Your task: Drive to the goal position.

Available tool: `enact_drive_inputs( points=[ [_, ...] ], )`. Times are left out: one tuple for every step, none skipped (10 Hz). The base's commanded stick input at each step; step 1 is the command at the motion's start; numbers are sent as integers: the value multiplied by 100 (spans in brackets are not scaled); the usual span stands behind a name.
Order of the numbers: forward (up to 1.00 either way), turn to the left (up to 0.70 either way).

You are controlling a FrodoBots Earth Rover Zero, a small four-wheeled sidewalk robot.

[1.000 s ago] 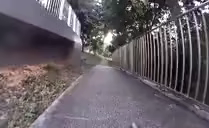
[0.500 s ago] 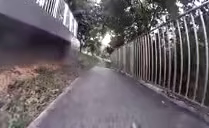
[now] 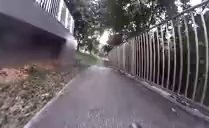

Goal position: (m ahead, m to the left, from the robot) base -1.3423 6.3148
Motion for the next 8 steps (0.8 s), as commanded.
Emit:
enact_drive_inputs(
  points=[
    [70, 0],
    [70, 0],
    [70, 0],
    [70, 0],
    [70, 0],
    [70, 0],
    [70, 0],
    [70, 0]
  ],
)
